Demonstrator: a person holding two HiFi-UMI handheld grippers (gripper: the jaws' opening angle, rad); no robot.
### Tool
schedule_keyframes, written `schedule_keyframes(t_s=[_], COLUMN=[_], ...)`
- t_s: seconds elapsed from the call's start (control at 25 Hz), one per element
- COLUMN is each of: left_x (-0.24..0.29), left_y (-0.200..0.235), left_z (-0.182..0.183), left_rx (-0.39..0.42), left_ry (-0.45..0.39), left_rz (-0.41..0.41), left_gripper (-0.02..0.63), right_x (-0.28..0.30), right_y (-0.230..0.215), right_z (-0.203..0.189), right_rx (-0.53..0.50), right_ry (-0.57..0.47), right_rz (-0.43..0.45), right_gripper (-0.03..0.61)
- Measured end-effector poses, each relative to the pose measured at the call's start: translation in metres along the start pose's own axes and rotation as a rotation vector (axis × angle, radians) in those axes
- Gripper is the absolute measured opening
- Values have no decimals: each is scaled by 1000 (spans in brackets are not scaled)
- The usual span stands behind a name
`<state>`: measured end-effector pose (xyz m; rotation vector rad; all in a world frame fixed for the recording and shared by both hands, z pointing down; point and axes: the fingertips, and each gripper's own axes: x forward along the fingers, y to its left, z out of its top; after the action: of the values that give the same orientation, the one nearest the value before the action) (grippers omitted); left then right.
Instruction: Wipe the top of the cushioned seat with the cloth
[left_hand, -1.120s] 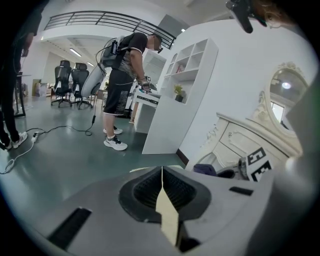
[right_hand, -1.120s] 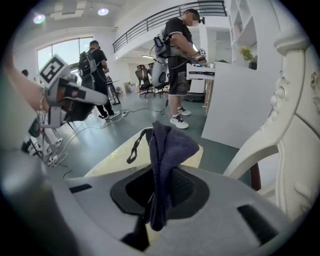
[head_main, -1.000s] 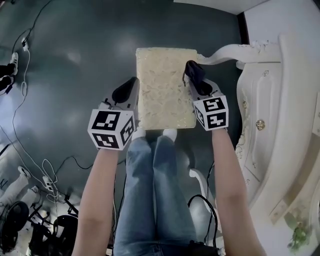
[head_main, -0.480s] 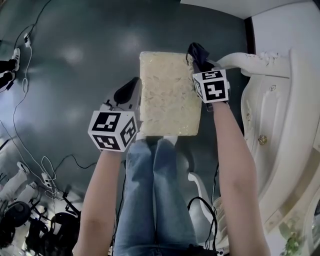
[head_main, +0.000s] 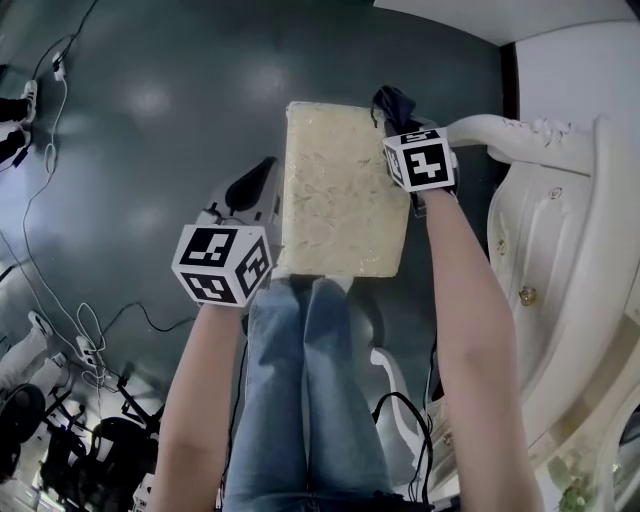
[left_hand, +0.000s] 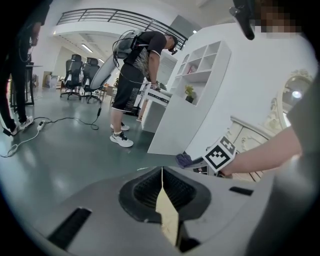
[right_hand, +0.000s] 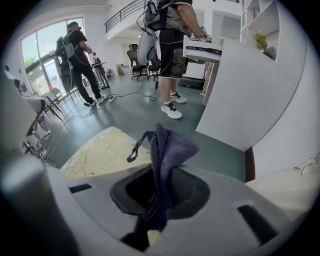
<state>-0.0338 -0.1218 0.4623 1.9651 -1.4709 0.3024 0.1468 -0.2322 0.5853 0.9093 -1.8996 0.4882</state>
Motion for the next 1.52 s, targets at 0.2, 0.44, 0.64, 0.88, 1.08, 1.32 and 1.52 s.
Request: schedule_keyframes(t_s=[0.2, 0.44, 0.64, 0.88, 1.08, 1.32, 1.52], left_x=[0, -1, 1, -5, -10, -17, -19], left_y=[4, 7, 7, 6, 7, 0, -3], left_z=[0, -2, -5, -5, -3, -4, -8], left_rx=[-22, -27, -48, -52, -48, -35, -33], left_ry=[-12, -14, -19, -24, -26, -29, -28], left_rz=[5, 14, 23, 19, 16, 1, -1], left_gripper=[5, 5, 5, 5, 5, 5, 5], right_x=[5, 4, 4, 0, -3, -10, -15], right_y=[6, 20, 28, 36, 43, 53, 60], right_z=[1, 1, -5, -10, -16, -25, -36], right_rx=[-151, -435, -566, -707, -736, -745, -756], right_ry=[53, 81, 82, 98, 103, 106, 104], right_rz=[74, 172, 198, 164, 156, 169, 173], right_gripper=[37, 37, 37, 37, 37, 37, 37])
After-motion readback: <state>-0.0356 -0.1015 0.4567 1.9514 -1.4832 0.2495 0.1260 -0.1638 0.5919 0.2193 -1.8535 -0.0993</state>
